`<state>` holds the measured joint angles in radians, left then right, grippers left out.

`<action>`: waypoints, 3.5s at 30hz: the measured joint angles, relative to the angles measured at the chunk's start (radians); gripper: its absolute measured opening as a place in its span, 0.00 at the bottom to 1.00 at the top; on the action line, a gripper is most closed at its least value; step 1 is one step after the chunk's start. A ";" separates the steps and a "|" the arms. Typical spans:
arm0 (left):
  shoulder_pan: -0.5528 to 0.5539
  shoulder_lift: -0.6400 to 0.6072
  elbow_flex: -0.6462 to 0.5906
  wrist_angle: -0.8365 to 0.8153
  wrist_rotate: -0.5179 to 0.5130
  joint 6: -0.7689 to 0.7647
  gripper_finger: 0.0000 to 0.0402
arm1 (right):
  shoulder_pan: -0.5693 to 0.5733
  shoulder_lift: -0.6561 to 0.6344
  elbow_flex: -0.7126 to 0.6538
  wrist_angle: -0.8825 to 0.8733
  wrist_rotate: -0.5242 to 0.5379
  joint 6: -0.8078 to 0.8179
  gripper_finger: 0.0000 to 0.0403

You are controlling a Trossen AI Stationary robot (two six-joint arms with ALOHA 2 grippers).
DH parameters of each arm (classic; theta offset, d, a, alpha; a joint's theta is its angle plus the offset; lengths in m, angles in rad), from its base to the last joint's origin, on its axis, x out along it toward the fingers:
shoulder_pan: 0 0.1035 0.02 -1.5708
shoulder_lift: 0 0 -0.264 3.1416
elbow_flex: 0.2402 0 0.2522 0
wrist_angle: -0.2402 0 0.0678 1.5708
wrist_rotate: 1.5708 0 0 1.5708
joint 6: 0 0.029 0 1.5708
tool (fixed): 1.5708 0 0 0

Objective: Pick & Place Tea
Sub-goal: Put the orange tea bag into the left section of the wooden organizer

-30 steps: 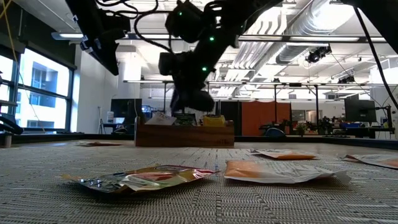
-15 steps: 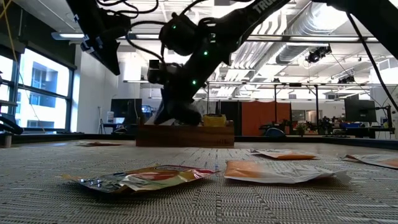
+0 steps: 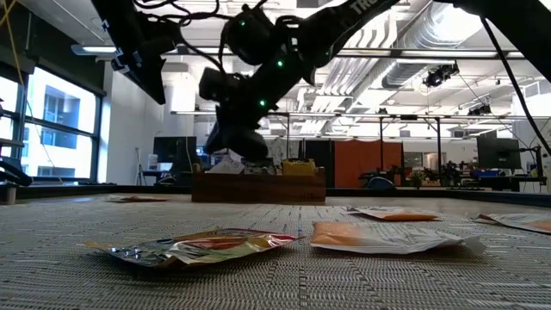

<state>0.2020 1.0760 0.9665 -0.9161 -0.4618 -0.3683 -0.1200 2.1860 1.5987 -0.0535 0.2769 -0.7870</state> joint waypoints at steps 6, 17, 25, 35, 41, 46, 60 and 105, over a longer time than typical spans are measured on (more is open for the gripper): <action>0.000 0.000 0.000 0.000 0.005 0.000 0.02 | -0.065 0.012 0.007 -0.042 -0.036 0.053 0.00; 0.000 0.000 0.000 0.000 -0.002 0.000 0.02 | -0.104 0.015 0.007 0.005 0.100 0.012 0.00; 0.000 0.000 0.000 -0.003 -0.001 0.000 0.02 | -0.085 0.011 0.007 0.019 0.178 -0.042 0.05; 0.000 0.000 -0.001 -0.003 0.006 -0.003 0.02 | -0.057 -0.014 0.007 -0.115 0.348 0.028 0.16; 0.000 -0.002 -0.002 -0.031 0.035 -0.002 0.02 | -0.010 -0.096 0.007 -0.250 0.292 0.154 0.07; -0.002 -0.072 -0.002 -0.110 0.071 -0.098 0.02 | -0.024 -0.230 0.007 -0.455 0.173 0.361 0.01; -0.151 -0.513 -0.502 0.291 0.139 -0.437 0.02 | -0.047 -0.406 -0.479 0.168 -0.154 0.331 0.01; -0.151 0.129 -0.571 0.478 0.087 -0.841 0.39 | -0.041 -0.404 -0.483 0.156 -0.177 0.315 0.02</action>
<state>0.0513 1.2045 0.3950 -0.4379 -0.3746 -1.2095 -0.1608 1.7821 1.1152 0.1024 0.0995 -0.4717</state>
